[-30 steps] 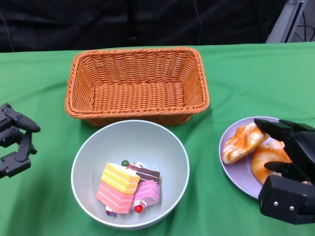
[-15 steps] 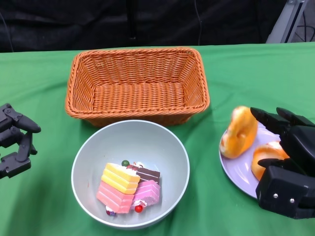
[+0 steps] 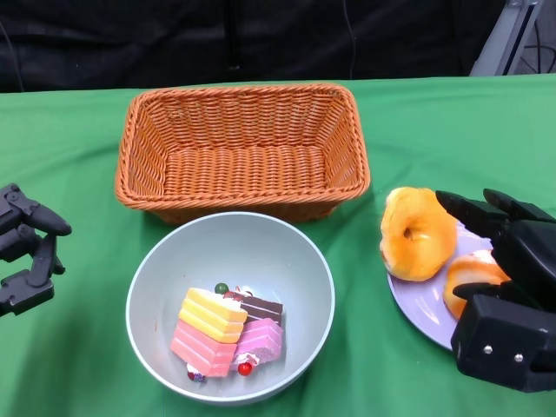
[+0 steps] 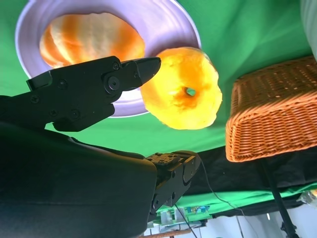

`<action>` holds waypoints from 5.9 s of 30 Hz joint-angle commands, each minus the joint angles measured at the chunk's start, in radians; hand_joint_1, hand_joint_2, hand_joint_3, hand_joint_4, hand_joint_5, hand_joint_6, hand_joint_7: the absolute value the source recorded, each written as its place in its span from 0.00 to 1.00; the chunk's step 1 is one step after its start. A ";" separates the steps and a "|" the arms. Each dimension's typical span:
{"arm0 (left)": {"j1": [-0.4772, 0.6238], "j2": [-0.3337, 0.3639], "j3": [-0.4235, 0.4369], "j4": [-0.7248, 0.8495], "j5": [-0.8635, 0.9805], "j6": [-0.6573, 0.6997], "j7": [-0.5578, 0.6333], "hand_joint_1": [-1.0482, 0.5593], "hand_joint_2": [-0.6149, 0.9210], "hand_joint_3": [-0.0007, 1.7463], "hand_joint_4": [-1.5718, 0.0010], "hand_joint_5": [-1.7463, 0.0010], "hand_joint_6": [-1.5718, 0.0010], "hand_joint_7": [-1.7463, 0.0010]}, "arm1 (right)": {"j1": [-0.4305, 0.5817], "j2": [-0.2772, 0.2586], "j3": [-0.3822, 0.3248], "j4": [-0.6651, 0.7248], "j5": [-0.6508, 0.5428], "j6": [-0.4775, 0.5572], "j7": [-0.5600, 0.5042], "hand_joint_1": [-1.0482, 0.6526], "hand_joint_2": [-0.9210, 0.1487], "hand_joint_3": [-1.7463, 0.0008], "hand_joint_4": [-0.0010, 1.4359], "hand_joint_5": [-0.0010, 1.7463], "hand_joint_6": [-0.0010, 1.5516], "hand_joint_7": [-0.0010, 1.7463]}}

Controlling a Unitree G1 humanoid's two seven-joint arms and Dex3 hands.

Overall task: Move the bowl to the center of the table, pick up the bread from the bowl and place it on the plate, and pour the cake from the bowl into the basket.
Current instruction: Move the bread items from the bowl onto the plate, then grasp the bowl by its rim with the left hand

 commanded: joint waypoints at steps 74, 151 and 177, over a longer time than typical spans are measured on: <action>0.037 0.300 -0.254 -0.191 0.080 -0.569 -0.344 0.23 0.97 0.00 0.57 0.93 0.56 0.97 | 0.250 0.447 -0.206 -0.216 0.887 -0.222 -0.023 0.58 0.06 0.65 0.49 0.91 0.46 0.65; 0.045 0.452 -0.391 -0.453 0.977 -0.379 0.226 0.40 1.00 0.01 0.48 1.00 0.49 1.00 | 0.270 0.469 -0.235 -0.262 0.891 -0.191 -0.028 0.57 0.08 0.64 0.50 0.93 0.46 0.68; 0.019 0.465 -0.509 -0.535 0.960 -0.226 0.160 0.44 0.98 0.00 0.44 0.99 0.38 0.98 | 0.294 0.480 -0.227 -0.287 0.875 -0.197 -0.042 0.56 0.05 0.67 0.50 0.94 0.45 0.68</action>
